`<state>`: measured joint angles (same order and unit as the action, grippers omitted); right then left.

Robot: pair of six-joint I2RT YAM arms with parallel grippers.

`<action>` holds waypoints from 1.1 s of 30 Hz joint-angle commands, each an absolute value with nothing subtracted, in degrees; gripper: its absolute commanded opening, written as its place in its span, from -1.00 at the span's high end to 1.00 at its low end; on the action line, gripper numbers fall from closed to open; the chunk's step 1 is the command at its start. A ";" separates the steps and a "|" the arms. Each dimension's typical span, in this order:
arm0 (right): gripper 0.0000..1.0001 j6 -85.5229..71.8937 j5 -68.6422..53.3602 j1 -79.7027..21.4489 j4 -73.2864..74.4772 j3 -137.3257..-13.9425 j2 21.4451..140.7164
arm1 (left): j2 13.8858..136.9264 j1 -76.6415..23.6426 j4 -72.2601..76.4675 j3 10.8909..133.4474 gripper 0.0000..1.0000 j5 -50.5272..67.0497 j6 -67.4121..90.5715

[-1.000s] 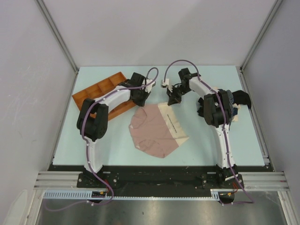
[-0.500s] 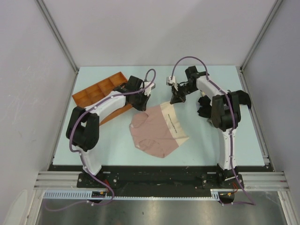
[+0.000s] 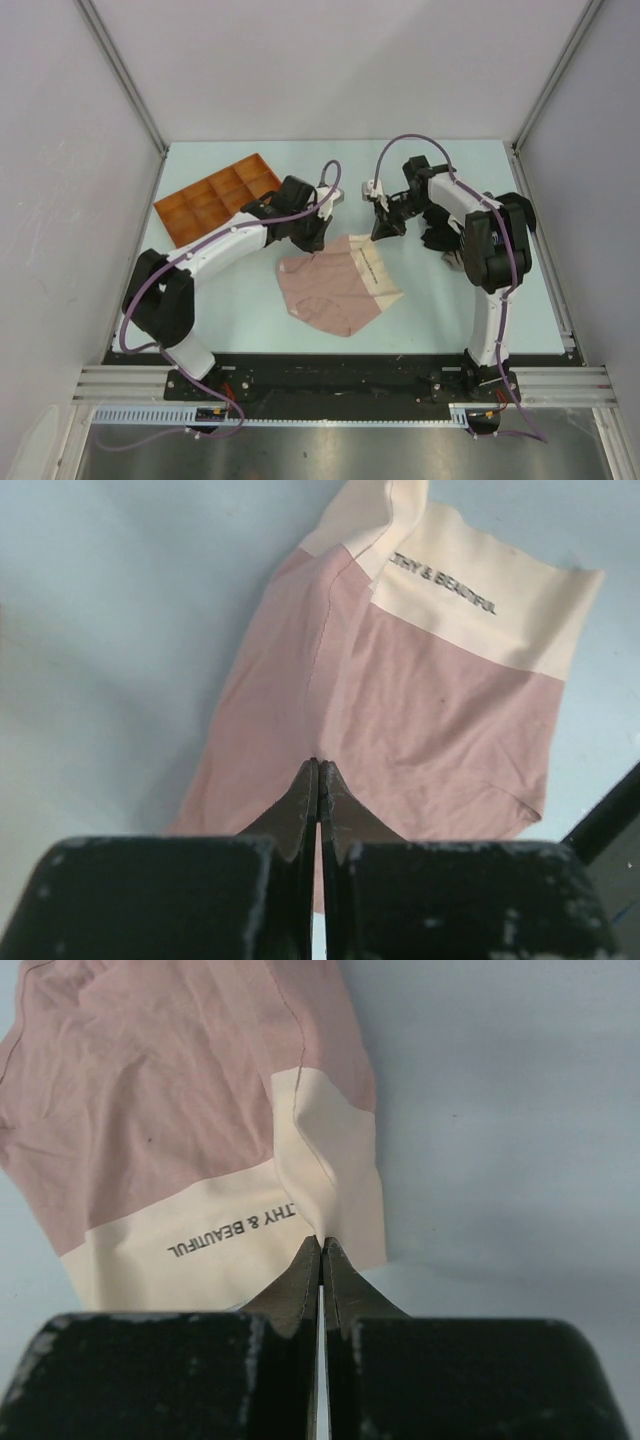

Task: Roll the underwear
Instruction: Fold the underwear at the center of the board.

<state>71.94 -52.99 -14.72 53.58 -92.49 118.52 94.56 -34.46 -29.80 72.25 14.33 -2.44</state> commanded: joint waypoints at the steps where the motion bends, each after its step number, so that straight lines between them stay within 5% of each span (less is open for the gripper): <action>1: 1.00 75.49 -54.05 -14.24 54.49 -89.13 112.68 | 90.18 -36.65 -27.86 69.53 0.99 15.03 1.39; 33: 1.00 87.89 -51.68 -12.83 60.12 -73.57 103.72 | 84.03 -49.13 -17.40 56.34 0.99 12.22 14.94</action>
